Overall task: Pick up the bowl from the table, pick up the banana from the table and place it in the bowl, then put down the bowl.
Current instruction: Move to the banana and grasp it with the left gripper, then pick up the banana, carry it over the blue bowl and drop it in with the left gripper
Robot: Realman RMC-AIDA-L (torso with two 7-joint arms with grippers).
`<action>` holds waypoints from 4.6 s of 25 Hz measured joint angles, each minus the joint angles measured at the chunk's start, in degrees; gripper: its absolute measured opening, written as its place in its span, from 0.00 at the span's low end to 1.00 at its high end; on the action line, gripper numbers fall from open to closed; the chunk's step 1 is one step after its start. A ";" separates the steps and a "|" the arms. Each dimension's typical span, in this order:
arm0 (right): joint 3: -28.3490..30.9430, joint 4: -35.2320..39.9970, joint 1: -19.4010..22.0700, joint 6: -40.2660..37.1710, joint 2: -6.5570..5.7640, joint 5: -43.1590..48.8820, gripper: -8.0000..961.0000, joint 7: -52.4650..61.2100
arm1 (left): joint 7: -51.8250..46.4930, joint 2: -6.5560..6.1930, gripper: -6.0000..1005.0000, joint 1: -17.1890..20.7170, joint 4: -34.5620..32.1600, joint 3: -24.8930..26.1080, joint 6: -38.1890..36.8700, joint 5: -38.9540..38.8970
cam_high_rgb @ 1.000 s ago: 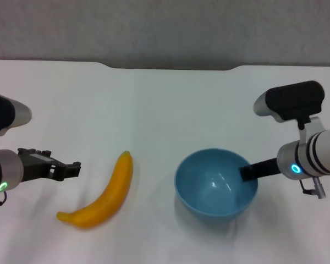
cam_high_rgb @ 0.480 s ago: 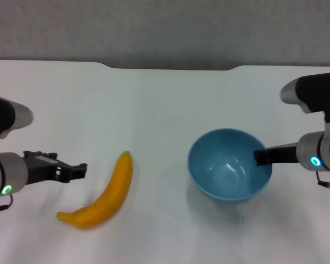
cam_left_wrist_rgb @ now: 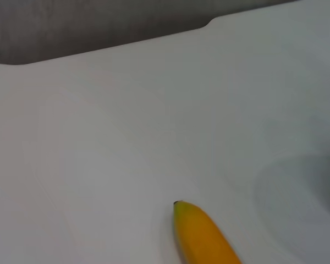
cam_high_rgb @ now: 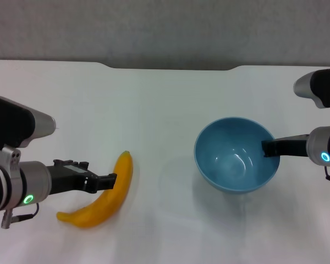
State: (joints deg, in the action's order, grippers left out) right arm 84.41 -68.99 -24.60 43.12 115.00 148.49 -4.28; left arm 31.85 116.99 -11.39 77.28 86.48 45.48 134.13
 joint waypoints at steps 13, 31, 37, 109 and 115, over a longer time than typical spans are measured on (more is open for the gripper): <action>-1.12 -0.34 0.66 -2.67 -0.03 0.04 0.04 -0.03 | 1.90 0.04 0.80 -0.76 -6.62 -4.52 -8.94 -10.00; -3.22 -1.37 0.86 -4.30 -0.04 -0.22 0.04 -0.06 | 3.91 0.11 0.80 -2.30 -15.03 -11.28 -19.41 -13.47; -3.88 -2.77 1.51 -4.84 -0.03 -0.23 0.04 -0.31 | 3.91 0.19 0.80 -3.30 -18.34 -11.41 -22.25 -13.56; -13.87 5.61 -7.38 -13.88 0.05 -20.55 0.05 -8.70 | 16.53 0.05 0.55 0.90 3.19 -8.97 -12.67 -37.90; -14.54 5.60 -7.88 -13.95 0.06 -21.63 0.05 -8.90 | 22.42 0.02 0.56 0.32 -0.29 -9.12 -12.10 -44.40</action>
State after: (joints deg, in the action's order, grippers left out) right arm 69.88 -63.39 -32.48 29.17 115.05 126.86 -13.18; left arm 54.27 117.01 -11.07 76.98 77.36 33.38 89.72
